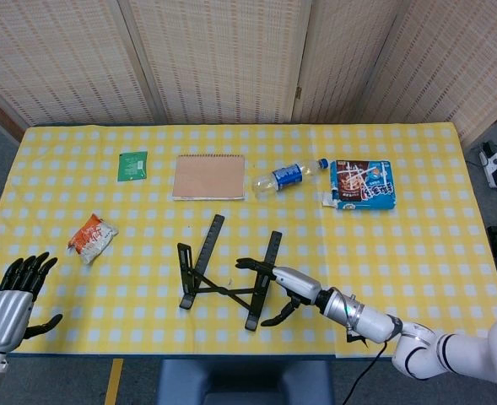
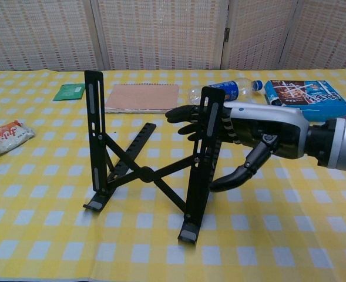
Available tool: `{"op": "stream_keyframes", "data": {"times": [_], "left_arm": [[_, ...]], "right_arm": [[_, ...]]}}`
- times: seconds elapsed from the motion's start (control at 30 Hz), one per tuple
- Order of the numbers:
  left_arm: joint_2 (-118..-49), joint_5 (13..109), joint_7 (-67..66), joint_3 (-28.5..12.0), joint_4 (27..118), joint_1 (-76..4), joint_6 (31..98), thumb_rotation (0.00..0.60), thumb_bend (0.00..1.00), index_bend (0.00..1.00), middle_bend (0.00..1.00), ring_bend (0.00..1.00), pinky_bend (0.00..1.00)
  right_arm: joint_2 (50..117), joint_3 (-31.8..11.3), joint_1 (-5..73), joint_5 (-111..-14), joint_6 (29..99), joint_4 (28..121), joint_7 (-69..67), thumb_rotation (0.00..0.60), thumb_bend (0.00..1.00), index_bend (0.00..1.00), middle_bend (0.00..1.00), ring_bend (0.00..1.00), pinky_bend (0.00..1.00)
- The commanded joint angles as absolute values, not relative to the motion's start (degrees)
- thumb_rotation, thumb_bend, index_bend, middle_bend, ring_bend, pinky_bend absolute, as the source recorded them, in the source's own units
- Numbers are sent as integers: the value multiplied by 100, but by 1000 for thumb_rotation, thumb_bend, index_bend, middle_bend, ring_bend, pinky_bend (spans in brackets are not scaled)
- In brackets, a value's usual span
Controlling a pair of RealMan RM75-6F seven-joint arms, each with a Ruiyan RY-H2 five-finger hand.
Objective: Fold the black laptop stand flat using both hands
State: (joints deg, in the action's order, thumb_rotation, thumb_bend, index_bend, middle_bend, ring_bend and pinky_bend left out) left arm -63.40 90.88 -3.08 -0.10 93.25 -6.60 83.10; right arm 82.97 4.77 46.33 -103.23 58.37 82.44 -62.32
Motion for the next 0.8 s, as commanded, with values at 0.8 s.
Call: {"op": "stream_keyframes", "data": {"times": [0.8], "left_arm": [[-6433,9034,49,113,9175,-900,7879,600,195,86,72,54,0]], "right_arm": [[8384,1402,4994,-10988,6807,8636,-8549,570,150,0,0,9,0]]}}
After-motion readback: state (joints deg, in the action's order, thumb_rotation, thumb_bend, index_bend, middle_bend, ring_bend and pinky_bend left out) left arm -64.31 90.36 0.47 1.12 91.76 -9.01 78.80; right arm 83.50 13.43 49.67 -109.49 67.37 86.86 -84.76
